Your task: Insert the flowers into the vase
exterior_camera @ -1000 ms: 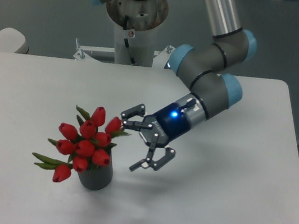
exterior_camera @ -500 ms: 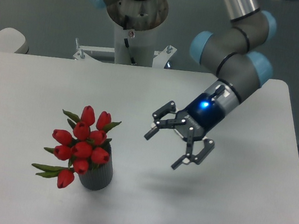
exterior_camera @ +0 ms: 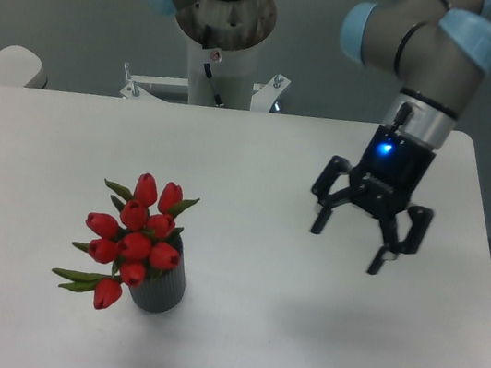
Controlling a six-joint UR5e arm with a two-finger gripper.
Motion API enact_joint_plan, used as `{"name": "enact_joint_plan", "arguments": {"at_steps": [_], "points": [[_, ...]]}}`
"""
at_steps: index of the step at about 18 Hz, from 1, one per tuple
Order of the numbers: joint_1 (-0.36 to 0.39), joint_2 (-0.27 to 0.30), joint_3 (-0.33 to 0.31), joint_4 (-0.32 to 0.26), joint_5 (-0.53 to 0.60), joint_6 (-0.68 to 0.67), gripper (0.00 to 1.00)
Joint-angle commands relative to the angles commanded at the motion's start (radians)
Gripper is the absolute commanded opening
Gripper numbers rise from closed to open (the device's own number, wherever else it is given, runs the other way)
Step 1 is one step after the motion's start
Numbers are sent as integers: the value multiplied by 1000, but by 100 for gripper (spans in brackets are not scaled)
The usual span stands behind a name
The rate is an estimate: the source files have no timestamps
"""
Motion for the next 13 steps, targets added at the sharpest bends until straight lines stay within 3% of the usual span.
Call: {"name": "enact_joint_plan", "arguments": {"at_steps": [2,6,10,13], "points": [[-19,-5,48,-38,103,29,100],[-12,-20,121,-132,201,115,100],[4,-46,174,-177,283,271,100],[21,-60,183,-177,289,354,100]]}}
